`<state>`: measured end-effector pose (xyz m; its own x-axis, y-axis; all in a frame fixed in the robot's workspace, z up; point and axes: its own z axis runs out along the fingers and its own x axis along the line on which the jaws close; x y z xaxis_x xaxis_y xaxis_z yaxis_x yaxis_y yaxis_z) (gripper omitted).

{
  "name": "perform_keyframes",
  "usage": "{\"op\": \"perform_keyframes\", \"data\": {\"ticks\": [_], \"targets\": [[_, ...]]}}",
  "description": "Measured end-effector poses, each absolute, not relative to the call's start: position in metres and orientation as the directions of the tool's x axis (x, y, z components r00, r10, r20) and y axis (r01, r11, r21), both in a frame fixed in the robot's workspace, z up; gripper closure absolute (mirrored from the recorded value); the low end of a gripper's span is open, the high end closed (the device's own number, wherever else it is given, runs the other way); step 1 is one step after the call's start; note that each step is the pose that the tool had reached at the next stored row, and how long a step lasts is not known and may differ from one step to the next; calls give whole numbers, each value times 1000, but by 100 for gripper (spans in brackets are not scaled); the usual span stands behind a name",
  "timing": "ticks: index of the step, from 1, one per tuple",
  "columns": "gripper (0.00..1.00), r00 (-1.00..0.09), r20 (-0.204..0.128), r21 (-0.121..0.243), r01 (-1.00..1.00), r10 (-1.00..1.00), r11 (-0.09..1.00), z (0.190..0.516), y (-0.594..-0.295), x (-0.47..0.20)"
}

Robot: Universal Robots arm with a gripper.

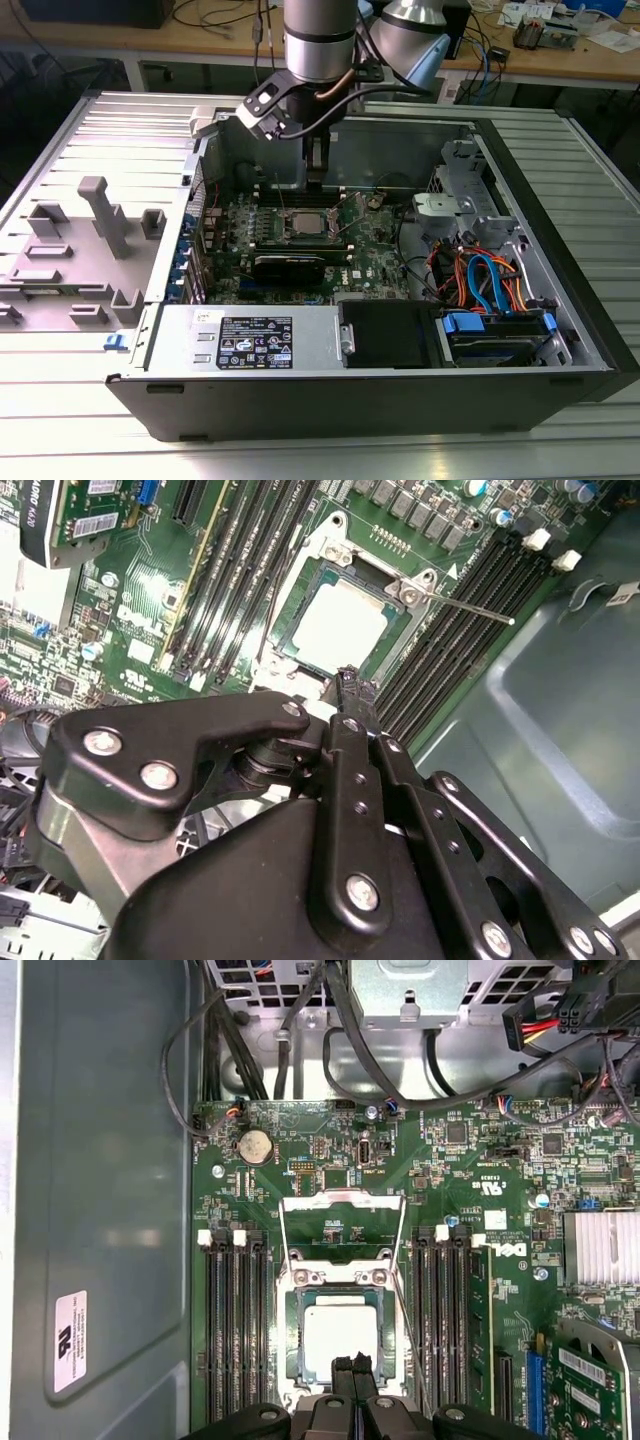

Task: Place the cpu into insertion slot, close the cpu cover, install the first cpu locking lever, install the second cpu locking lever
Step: 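Close the cpu cover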

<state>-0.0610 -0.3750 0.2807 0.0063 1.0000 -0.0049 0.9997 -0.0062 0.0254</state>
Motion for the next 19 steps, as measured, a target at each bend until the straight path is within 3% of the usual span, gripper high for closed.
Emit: {"op": "perform_keyframes", "data": {"ticks": [19], "targets": [[89, 6, -5, 25, 1000, 1000, -6, 282, -375, -51]]}}
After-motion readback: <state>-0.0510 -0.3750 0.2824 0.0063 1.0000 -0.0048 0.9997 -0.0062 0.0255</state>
